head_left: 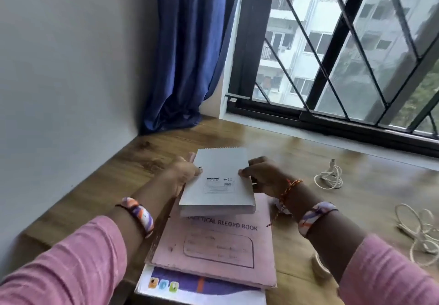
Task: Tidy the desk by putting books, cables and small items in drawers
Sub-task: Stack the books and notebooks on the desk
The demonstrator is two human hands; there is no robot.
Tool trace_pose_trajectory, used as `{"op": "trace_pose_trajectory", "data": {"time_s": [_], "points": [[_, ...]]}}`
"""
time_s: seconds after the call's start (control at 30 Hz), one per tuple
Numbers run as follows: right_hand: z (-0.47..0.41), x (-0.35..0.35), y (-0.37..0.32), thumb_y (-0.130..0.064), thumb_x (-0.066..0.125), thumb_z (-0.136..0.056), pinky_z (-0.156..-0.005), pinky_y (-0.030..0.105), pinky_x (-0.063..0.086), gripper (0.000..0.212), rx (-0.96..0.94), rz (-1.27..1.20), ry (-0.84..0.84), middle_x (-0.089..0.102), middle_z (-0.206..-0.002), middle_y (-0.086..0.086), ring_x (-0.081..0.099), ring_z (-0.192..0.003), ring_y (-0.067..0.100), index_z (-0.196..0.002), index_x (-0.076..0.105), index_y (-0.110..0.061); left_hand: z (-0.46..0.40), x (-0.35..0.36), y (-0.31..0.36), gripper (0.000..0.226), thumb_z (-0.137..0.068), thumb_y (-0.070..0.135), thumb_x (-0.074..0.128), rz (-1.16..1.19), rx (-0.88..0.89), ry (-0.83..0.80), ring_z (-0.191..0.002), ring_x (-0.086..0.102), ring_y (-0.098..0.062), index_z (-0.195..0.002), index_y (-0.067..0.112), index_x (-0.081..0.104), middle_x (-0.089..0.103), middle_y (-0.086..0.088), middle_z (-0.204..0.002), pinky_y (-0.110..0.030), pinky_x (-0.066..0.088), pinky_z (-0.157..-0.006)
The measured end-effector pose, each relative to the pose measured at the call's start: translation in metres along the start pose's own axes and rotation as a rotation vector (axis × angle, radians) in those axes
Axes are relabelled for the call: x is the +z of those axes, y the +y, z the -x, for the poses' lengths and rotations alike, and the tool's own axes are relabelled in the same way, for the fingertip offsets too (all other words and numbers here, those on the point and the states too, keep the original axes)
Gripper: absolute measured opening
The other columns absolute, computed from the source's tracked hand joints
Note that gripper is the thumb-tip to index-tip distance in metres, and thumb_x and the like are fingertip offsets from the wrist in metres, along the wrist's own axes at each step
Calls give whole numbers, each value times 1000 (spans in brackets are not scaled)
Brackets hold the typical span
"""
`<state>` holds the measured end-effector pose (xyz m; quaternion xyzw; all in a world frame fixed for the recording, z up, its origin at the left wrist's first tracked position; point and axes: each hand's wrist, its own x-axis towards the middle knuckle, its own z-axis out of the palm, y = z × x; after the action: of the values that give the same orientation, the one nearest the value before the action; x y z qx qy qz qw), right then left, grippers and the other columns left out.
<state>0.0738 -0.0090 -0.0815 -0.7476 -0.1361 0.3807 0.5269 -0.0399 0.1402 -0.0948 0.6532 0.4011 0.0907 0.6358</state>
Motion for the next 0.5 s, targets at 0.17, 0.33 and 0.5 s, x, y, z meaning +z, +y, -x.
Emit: {"op": "trace_pose_trajectory", "data": {"time_s": [0.17,0.33,0.5], "points": [[-11,14,18,12,51,-85,-61,35,52,15,63,-9,22,58,-78,12,57,-66,23,-86,56,-2,8,-7,-10,20,-81,3,60,-358,106,154,-89,62,-35,-66,9,48,59,-16,-76,-28,37,-58],[-4,22,23,14,49,-85,-61,32,49,24,53,-39,1,61,-88,12,59,-82,28,-96,56,-6,9,-13,-16,14,-79,17,65,-614,144,157,-91,59,-34,-78,8,53,61,-24,-107,-35,40,-66],[-5,32,30,9,52,-83,-76,46,54,31,-5,88,43,60,-109,23,59,-93,32,-114,51,4,13,-10,-21,33,-82,27,63,-780,82,169,-107,58,-31,-105,3,59,62,-15,-115,-33,45,-83]]}}
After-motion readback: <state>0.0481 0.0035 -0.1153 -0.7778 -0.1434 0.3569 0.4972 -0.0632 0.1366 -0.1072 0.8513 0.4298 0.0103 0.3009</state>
